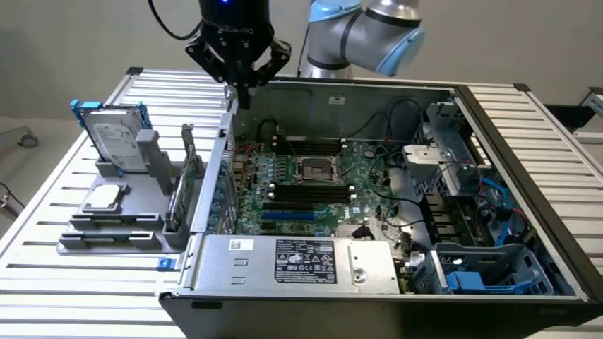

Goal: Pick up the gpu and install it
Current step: 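Reach for the gpu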

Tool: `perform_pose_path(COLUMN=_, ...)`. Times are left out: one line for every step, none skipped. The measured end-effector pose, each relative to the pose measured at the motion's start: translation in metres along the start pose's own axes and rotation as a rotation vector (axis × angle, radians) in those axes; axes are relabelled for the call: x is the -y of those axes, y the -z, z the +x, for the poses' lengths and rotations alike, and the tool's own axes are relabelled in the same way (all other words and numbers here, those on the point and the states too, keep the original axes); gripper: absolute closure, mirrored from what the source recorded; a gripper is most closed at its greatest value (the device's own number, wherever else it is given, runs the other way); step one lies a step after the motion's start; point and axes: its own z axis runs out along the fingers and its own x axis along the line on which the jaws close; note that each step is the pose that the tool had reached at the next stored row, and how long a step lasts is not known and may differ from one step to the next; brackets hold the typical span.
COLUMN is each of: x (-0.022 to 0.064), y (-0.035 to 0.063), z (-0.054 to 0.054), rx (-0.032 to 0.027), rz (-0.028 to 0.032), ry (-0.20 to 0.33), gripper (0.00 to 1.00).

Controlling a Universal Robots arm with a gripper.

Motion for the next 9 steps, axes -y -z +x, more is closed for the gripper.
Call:
perform_pose_path(x=0.0003, y=-0.0006, z=0.004, rx=0.0001, rz=0.0029, ry=0.001, gripper=0.89)
perform_pose_path(x=0.0006, y=-0.0012, z=0.008, rx=0.0003, rz=0.0057, ry=0.001, gripper=0.89)
perform_pose_path(x=0.0009, y=-0.0018, z=0.012, rx=0.0005, rz=0.0090, ry=0.002, gripper=0.89)
perform_pose_path(x=0.0012, y=-0.0023, z=0.015, rx=0.0007, rz=0.0121, ry=0.002, gripper=0.89)
perform_pose_path(x=0.0014, y=-0.0028, z=0.019, rx=0.0010, rz=0.0151, ry=0.003, gripper=0.89)
perform_pose_path(x=0.0016, y=-0.0032, z=0.022, rx=0.0010, rz=0.0184, ry=0.004, gripper=0.89)
perform_pose_path(x=0.0018, y=-0.0037, z=0.024, rx=0.0012, rz=0.0213, ry=0.005, gripper=0.89)
perform_pose_path(x=0.0020, y=-0.0041, z=0.027, rx=0.0014, rz=0.0243, ry=0.006, gripper=0.89)
perform_pose_path(x=0.0022, y=-0.0046, z=0.029, rx=0.0016, rz=0.0270, ry=0.007, gripper=0.89)
